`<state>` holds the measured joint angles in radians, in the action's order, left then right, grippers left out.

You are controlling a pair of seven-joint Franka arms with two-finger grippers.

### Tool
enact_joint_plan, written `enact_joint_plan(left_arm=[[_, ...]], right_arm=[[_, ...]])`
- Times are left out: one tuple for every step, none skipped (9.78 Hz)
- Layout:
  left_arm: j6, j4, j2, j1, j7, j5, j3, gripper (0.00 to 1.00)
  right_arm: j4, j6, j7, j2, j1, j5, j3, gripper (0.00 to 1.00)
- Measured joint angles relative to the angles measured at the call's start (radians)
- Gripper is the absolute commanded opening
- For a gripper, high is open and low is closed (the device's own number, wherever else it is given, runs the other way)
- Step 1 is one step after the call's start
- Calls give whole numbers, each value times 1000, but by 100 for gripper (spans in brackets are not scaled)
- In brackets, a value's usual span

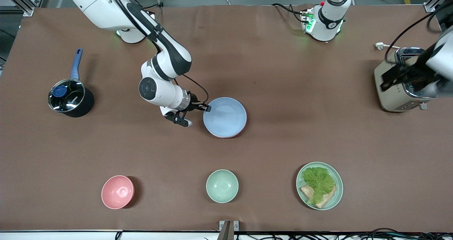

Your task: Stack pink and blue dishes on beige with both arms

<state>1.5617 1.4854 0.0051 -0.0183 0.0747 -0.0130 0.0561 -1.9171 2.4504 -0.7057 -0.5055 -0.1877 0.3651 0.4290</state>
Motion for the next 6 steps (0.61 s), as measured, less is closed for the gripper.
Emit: enact_joint_plan(left_arm=[[-18,10,-43,8,-2,0,-1,100],[-24,12,-66,8,-2,1,-1,100],[-24,8,-71,8,-2,1,0,100],[-22,-3,-67,7,-2,1,1,100],[-29,-17,-63,7,-2,1,1,100],[-42,-25,-63,7,-2,1,1,100]], right_arm=[[14,-46,-1,38,11,-21,-3,100],[32,-151,-3,103,49,-86,-6,100],[62,-289,-5,182,110,-177,-7,100],[105,-417,-4,262,168,-246,-12,100],[162,-526,5,323,199,-284,-39,100],[229,-626,62,367,205,-303,-103,100]])
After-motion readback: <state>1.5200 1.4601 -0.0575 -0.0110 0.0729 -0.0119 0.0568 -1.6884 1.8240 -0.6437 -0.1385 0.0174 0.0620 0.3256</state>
